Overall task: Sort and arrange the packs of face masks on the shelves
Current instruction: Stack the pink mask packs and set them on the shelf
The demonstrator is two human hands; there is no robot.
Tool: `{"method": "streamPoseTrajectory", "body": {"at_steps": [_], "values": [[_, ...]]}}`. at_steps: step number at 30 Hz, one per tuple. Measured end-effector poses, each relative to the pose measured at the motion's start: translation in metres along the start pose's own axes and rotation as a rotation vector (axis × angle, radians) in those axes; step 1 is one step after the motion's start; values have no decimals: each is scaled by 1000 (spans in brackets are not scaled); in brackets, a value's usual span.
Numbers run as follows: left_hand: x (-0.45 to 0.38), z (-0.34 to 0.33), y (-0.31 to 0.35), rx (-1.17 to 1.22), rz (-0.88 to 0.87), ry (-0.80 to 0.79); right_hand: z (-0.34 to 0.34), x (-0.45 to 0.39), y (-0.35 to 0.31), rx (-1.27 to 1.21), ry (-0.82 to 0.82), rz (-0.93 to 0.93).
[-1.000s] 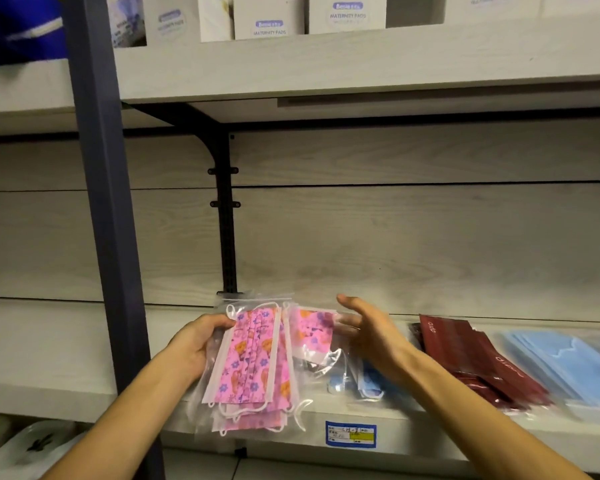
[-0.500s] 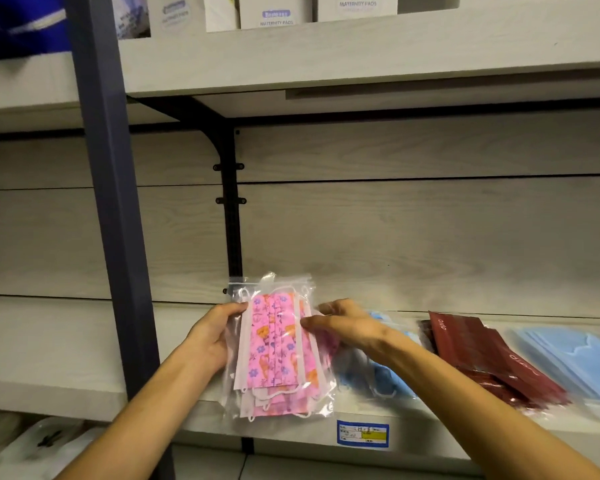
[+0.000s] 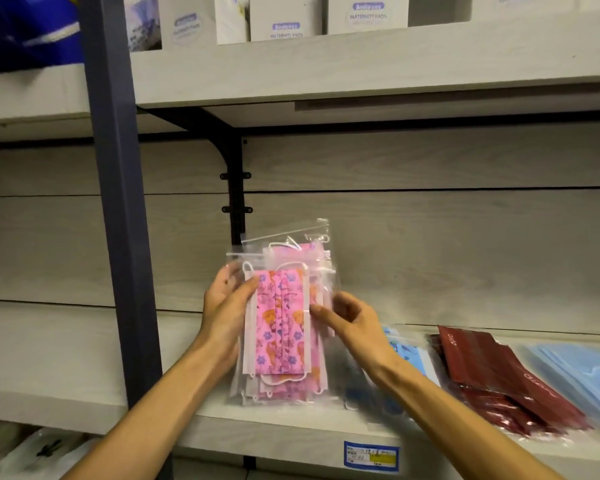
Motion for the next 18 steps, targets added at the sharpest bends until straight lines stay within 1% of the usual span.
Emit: {"method": "streamPoseTrajectory", "body": {"at_steps": [1,3,6,7,8,10,11,13,15,18], "values": [[1,-2,4,-43,-58,5,2,-2,-1,74,-3,33],[-1,-6,10,-89,-145,33,4,-4,-8,83,1,61],[1,-13,16,-56,-163,6,3,-2,-11,43,-11,86],[5,-14,13,-46,-140,-19,1,3,-11,51,-36,66],[11,-13,7,-58,-118,-33,-1,8,-7,69,-69,5],[25,-8,-5,-142,-98,-55,-5,20,5,91,-167,-138],[29,-5,-11,-174,-84,-70,-8,24,9,95,-212,-181],[31,-5,-16,-199,-45,-100,-12,26,11,111,-263,-197],[23,-6,-12,-246,-51,-74,-15,23,9,68,-233,-197],[5,6,-14,-374,-50,-23,-6,15,6,-25,-125,-245]]}}
Point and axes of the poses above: each hand's wrist, its own x-axis away from the middle knuckle, its own z-axis out of the back of the hand, y = z × x, the point moved 4 cm from there along -x, towards the middle knuckle, and after that the axes turned 4 degrees about y, right-handed, at the moved point
